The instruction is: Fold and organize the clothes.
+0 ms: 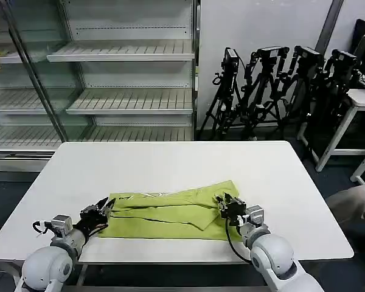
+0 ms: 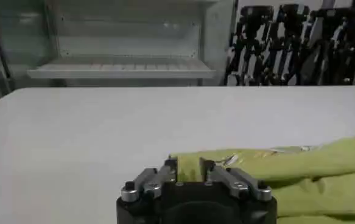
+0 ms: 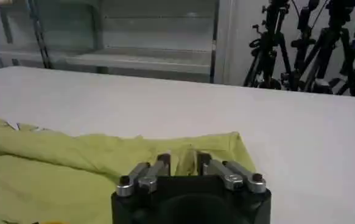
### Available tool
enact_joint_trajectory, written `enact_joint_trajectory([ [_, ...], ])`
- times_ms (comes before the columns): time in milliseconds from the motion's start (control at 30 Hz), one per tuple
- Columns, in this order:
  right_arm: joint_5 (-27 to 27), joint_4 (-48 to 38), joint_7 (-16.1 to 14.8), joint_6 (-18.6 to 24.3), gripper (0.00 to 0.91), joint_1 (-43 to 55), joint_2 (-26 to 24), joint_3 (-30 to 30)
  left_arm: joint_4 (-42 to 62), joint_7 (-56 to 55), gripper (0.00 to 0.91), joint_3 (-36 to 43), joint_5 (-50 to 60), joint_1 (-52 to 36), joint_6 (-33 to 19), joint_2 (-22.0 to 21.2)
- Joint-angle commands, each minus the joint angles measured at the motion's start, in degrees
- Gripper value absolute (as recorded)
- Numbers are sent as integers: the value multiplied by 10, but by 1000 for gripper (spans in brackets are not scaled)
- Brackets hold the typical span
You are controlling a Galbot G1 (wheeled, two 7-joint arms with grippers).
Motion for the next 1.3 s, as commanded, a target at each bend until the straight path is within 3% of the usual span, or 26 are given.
enact_joint_trajectory([
  [33, 5, 78, -5, 3, 907, -56, -7, 30, -29, -125, 907, 21, -88, 11, 7, -32],
  [433, 18, 123, 5, 8, 907, -111, 4, 85, -9, -217, 907, 49, -91, 7, 12, -71],
  [467, 19, 123, 6, 8, 907, -111, 4, 86, -8, -220, 574, 50, -97, 7, 9, -73],
  [500, 19, 123, 8, 8, 907, -111, 3, 86, -7, -221, 20, 51, -101, 7, 7, -74],
  [1133, 17, 121, 12, 12, 907, -116, 10, 75, 0, -192, 20, 48, -76, 16, -5, -79],
  [1300, 12, 118, 13, 18, 907, -115, 12, 71, 2, -141, 10, 15, 37, 11, -26, -55],
])
